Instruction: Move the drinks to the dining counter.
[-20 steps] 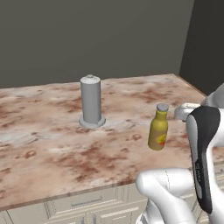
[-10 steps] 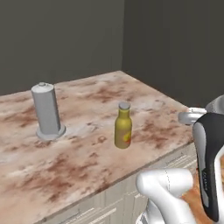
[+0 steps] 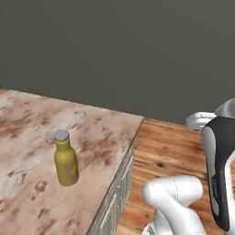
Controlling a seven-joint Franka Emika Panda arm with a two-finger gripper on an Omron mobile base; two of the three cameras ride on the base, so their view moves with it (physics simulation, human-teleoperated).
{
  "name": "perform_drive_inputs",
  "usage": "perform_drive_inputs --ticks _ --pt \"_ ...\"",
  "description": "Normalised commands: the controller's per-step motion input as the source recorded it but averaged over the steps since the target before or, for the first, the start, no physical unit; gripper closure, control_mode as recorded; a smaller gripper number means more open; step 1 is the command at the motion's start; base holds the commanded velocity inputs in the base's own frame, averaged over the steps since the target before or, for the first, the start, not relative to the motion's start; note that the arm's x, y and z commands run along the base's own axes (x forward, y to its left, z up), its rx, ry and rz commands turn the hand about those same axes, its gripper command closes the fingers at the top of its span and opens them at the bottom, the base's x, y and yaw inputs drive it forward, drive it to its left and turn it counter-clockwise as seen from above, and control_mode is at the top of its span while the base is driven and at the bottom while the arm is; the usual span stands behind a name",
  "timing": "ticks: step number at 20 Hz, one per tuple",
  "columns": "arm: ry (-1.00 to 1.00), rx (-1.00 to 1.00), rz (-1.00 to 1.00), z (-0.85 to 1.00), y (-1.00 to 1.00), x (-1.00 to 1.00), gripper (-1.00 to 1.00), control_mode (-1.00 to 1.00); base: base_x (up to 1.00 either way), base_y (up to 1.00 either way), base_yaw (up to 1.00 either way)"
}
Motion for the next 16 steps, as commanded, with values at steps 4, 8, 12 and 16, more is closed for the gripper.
perform_drive_inputs --ticks 4,8,12,16 --pt "0.0 0.0 0.0 0.0 0.0 0.0 -1.0 1.0 0.0 0.0 -1.0" --pt "0.0 0.0 0.0 0.0 0.0 0.0 -1.0 1.0 0.0 0.0 -0.99" --pt "0.0 0.0 0.0 0.0 0.0 0.0 -1.0 1.0 0.0 0.0 -1.0" --pt "0.0 0.0 0.0 0.0 0.0 0.0 -1.0 1.0 0.0 0.01 -1.0"
